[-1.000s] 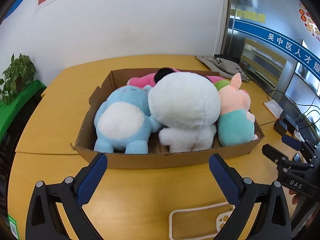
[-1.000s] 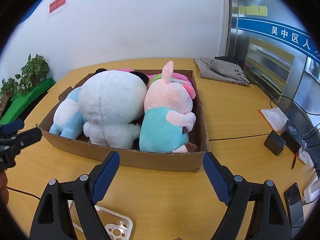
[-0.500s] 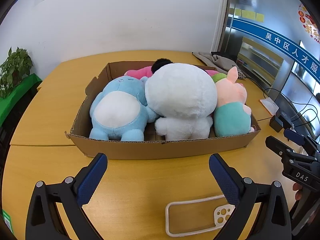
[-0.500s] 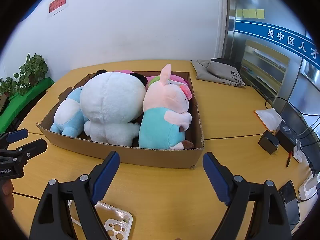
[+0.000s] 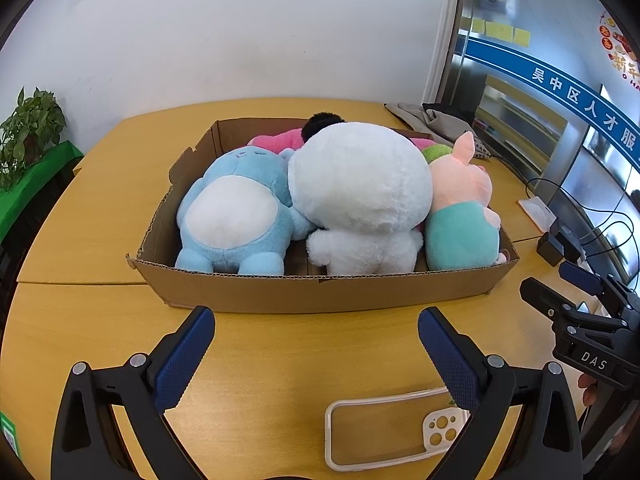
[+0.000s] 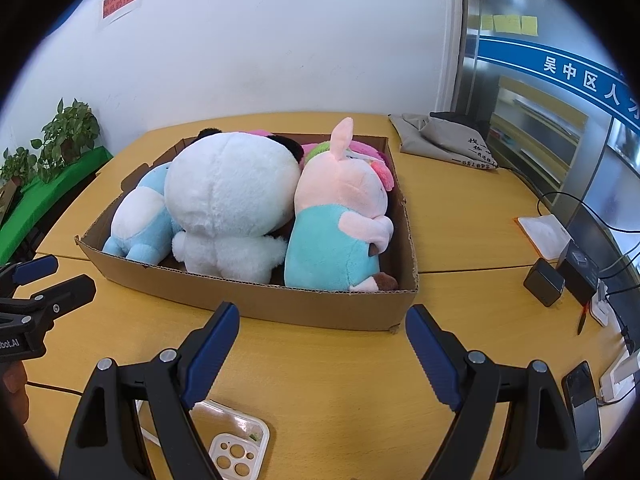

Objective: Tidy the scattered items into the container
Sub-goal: 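Open both grippers and move them toward the clear phone case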

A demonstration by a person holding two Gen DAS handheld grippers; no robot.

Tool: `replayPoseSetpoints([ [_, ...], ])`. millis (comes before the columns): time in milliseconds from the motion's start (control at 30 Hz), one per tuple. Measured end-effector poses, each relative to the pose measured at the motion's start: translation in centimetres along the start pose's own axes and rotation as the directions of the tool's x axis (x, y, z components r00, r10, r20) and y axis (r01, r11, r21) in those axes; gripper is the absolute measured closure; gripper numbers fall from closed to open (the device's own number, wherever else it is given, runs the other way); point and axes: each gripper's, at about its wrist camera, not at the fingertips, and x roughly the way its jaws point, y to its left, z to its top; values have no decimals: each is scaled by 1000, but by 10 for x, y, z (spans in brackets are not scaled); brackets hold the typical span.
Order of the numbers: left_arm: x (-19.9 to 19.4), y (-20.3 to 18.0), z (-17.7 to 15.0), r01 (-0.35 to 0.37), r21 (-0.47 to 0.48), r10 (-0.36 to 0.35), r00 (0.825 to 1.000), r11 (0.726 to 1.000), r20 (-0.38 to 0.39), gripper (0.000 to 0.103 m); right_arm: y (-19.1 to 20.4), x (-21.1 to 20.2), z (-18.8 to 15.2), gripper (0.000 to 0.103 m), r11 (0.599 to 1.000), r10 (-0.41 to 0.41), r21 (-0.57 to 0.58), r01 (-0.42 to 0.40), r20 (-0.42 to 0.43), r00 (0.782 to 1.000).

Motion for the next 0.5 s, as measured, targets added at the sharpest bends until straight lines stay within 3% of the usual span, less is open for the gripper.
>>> replayPoseSetpoints([
  [500, 7, 1, -9, 3, 2, -3, 999, 1000, -34, 0, -4, 6, -4, 18, 1000, 9, 12, -8, -19, 1000],
])
